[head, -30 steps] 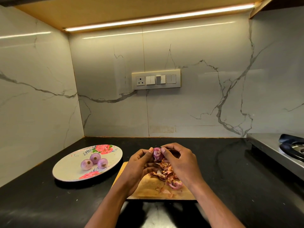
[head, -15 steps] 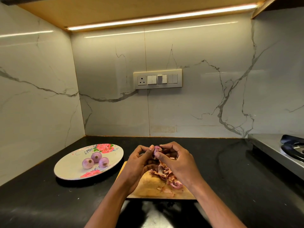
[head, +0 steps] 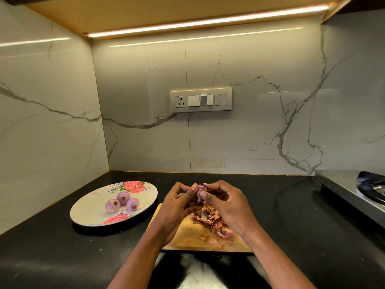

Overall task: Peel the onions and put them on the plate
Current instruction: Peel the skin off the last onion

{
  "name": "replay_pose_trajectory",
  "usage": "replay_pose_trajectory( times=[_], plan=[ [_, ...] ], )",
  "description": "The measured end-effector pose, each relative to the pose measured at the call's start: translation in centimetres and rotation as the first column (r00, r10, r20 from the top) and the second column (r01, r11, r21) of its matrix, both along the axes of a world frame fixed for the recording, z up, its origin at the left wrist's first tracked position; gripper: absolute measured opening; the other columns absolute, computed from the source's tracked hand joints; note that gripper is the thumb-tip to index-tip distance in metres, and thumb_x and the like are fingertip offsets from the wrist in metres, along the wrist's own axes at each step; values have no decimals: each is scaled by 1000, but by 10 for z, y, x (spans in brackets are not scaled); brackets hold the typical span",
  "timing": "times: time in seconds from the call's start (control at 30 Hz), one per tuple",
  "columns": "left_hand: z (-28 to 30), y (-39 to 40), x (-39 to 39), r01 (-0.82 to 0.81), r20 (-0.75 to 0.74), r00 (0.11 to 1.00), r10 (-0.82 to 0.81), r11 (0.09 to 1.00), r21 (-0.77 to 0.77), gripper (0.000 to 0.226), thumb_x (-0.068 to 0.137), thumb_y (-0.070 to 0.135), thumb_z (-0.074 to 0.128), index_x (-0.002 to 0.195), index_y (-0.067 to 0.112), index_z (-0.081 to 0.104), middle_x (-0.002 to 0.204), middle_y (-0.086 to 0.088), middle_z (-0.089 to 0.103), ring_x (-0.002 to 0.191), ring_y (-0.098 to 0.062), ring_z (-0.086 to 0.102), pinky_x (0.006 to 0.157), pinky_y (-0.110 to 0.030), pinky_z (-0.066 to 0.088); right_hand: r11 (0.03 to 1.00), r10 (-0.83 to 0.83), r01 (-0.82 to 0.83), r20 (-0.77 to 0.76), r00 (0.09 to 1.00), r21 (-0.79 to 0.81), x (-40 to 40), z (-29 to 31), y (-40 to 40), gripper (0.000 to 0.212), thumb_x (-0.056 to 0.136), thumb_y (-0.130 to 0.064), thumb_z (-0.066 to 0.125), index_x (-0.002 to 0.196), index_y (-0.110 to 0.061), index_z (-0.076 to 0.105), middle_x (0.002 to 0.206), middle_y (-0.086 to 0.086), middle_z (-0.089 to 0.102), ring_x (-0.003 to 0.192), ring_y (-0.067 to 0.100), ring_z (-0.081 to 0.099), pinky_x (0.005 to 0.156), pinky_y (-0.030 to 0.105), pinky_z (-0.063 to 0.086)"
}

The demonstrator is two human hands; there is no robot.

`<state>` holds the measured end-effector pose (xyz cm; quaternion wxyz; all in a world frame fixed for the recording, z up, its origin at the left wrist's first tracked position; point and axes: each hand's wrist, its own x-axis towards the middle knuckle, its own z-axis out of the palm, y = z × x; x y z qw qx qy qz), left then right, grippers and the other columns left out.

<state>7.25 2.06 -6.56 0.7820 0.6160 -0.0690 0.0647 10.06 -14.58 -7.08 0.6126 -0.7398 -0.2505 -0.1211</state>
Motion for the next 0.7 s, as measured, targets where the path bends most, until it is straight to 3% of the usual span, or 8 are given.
replay_pose_trajectory(
  times=[0.17,0.33,0.5,0.63,0.7],
  plan=[
    [0,-1,1,-13,-13,1000,13,1000,2,38,83,34,67,104,5,56,99,-15,73,91,-26,71,82,-36,57,996,32,-29,-35,999,80,3,0,0,14,93,-33,68,102,-27,77,100,-9,74,99,8,70,89,34,59],
    [0,0,1,-8,-2,1000,8,1000,1,36,85,32,64,107,5,55,100,-14,75,93,-26,72,83,-38,57,1000,14,-14,2,1000,-6,1,0,0,26,82,-48,75,104,-34,74,101,-15,74,100,1,67,89,24,54],
    [1,-1,0,-5,-23,1000,5,1000,-24,31,86,33,63,100,6,58,97,-12,74,90,-24,71,81,-35,58,990,77,-70,-55,995,122,0,2,0,14,91,-32,69,100,-26,77,103,-7,74,101,10,70,90,34,59],
    [1,-1,0,-7,-5,1000,7,1000,-21,32,86,31,63,104,5,58,97,-11,74,92,-24,73,81,-35,57,997,60,-58,-39,997,44,-3,2,2,23,84,-48,72,103,-34,73,101,-12,74,100,4,68,91,31,56],
    [2,-2,-1,11,1,1000,-11,999,-30,29,90,28,61,106,5,58,98,-12,75,94,-25,73,81,-35,57,995,59,-54,-57,997,80,-3,2,3,20,84,-45,74,99,-33,74,100,-11,74,99,6,68,93,34,56]
  ],
)
